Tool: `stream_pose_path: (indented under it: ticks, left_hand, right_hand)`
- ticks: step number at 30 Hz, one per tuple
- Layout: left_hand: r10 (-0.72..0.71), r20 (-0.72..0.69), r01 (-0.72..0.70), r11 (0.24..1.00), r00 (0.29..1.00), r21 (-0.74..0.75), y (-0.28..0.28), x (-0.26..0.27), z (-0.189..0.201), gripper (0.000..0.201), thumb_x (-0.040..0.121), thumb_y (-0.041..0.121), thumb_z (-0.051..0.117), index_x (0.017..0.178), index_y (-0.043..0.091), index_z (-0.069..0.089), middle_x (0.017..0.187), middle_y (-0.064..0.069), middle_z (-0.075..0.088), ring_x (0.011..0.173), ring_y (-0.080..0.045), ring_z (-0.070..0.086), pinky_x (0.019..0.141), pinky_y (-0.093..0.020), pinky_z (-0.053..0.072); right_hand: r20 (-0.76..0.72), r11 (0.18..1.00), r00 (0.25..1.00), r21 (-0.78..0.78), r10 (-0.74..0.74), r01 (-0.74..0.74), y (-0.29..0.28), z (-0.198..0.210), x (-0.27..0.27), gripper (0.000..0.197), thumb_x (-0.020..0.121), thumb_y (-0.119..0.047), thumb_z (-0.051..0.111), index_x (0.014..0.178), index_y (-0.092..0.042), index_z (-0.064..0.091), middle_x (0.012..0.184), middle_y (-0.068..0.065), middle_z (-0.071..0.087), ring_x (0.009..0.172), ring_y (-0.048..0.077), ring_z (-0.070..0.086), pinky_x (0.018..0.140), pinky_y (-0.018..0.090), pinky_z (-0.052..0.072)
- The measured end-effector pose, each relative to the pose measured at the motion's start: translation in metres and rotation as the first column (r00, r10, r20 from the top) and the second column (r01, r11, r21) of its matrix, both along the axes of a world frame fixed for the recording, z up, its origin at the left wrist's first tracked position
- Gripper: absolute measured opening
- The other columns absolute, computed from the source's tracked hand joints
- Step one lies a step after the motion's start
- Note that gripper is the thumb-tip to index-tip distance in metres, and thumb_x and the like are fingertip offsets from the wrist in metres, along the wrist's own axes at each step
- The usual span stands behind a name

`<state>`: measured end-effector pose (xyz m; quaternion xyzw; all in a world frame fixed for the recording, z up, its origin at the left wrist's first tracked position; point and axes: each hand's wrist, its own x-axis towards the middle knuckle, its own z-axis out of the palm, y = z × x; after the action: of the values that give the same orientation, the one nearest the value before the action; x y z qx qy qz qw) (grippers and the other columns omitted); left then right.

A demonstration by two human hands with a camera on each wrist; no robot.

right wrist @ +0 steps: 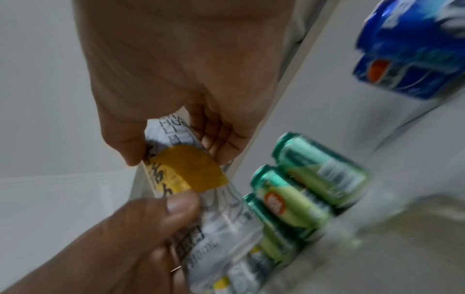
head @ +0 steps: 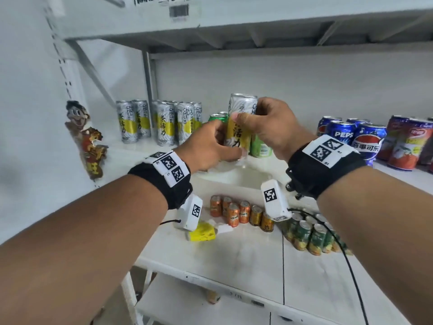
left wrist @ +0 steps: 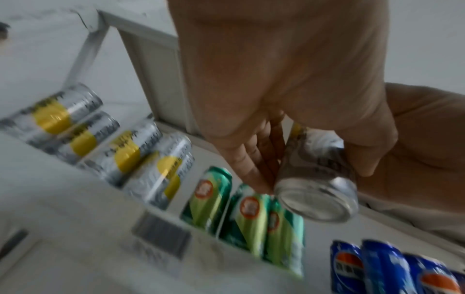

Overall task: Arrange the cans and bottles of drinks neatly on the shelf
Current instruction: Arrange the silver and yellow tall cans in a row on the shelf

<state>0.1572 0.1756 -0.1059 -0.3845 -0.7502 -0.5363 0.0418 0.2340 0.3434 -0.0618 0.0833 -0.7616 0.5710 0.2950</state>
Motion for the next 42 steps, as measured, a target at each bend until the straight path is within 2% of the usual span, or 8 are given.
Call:
stream_pose_path:
  ticks: [3,9,12,17,23,28,35,42]
  left_hand:
    - [0.048,0.004,-0.048,0.999,0.999,0.006,-0.048,-0.004,0.027,0.07,0.06,0.045,0.093,0.12,0.02,0.065,0.11,0.0,0.081,0.104,-0.019,0.078,0.091,-0.038,0.065]
    - [0.117,-0.033,-0.118,0.993,0.993,-0.02,-0.142,-0.032,0.067,0.057,0.075,0.007,0.095,0.122,0.019,0.064,0.107,0.003,0.082,0.103,-0.016,0.079,0.088,-0.032,0.065]
    - [0.123,-0.03,-0.124,0.992,0.992,-0.02,-0.177,-0.059,0.072,0.052,0.078,0.005,0.093,0.121,0.016,0.066,0.103,0.007,0.082,0.099,-0.013,0.079,0.081,-0.025,0.063]
    - [0.162,-0.07,-0.163,0.987,0.984,-0.004,-0.224,-0.12,0.08,0.063,0.07,0.013,0.095,0.126,0.012,0.067,0.112,-0.007,0.08,0.105,-0.024,0.079,0.093,-0.043,0.065]
    - [0.246,-0.17,-0.273,0.948,0.954,-0.164,-0.256,-0.196,0.09,0.048,0.074,0.02,0.096,0.112,0.015,0.067,0.1,-0.003,0.079,0.091,-0.018,0.078,0.087,-0.042,0.066]
    - [0.205,-0.213,-0.253,0.939,0.955,-0.231,-0.264,-0.24,0.095,0.042,0.076,0.028,0.093,0.108,0.022,0.068,0.092,0.005,0.077,0.079,-0.005,0.074,0.068,-0.024,0.058]
    - [0.14,-0.234,-0.204,0.939,0.962,-0.276,-0.259,-0.261,0.096,0.049,0.066,0.043,0.085,0.104,0.016,0.071,0.096,-0.003,0.078,0.088,-0.021,0.077,0.08,-0.043,0.065]
    - [0.091,-0.256,-0.172,0.934,0.962,-0.313,-0.26,-0.279,0.093,0.036,0.075,0.035,0.09,0.1,0.018,0.071,0.092,-0.002,0.077,0.083,-0.017,0.076,0.077,-0.04,0.064]
  right_hand:
    - [0.01,0.996,0.999,0.071,0.054,-0.054,-0.041,0.012,-0.014,0.028,0.083,-0.017,0.087,0.104,-0.003,0.075,0.1,0.018,0.079,0.081,0.026,0.075,0.081,0.055,0.064]
    - [-0.029,0.98,0.995,0.18,0.091,-0.084,-0.119,0.03,-0.064,0.033,0.08,-0.026,0.09,0.101,-0.008,0.072,0.094,0.009,0.078,0.075,0.016,0.073,0.065,0.031,0.06]
    - [-0.021,0.976,0.994,0.19,0.108,-0.102,-0.153,0.037,-0.097,0.03,0.079,-0.029,0.088,0.096,-0.009,0.073,0.092,0.011,0.078,0.074,0.017,0.071,0.068,0.038,0.061]
    - [0.015,0.954,0.993,0.277,0.114,-0.114,-0.205,0.045,-0.16,0.021,0.081,-0.031,0.084,0.089,-0.014,0.075,0.081,0.002,0.076,0.072,0.021,0.073,0.07,0.044,0.063]
    - [-0.087,0.912,0.993,0.396,-0.079,0.107,-0.229,0.061,-0.224,0.048,0.095,-0.059,0.063,0.092,-0.012,0.075,0.092,0.011,0.076,0.087,0.029,0.071,0.078,0.046,0.058]
    - [-0.163,0.574,0.938,0.755,-0.307,0.319,-0.225,0.057,-0.277,0.021,0.094,-0.03,0.067,0.101,-0.012,0.076,0.102,0.005,0.073,0.094,0.021,0.063,0.077,0.027,0.042]
    - [-0.132,0.237,0.839,0.926,-0.528,0.294,-0.228,0.049,-0.312,0.038,0.093,-0.05,0.064,0.108,-0.017,0.067,0.109,0.008,0.062,0.106,0.031,0.06,0.095,0.041,0.05]
    - [-0.15,0.121,0.799,0.956,-0.583,0.268,-0.232,0.043,-0.324,0.038,0.089,-0.049,0.069,0.096,-0.015,0.052,0.097,0.007,0.057,0.09,0.029,0.053,0.082,0.037,0.041]
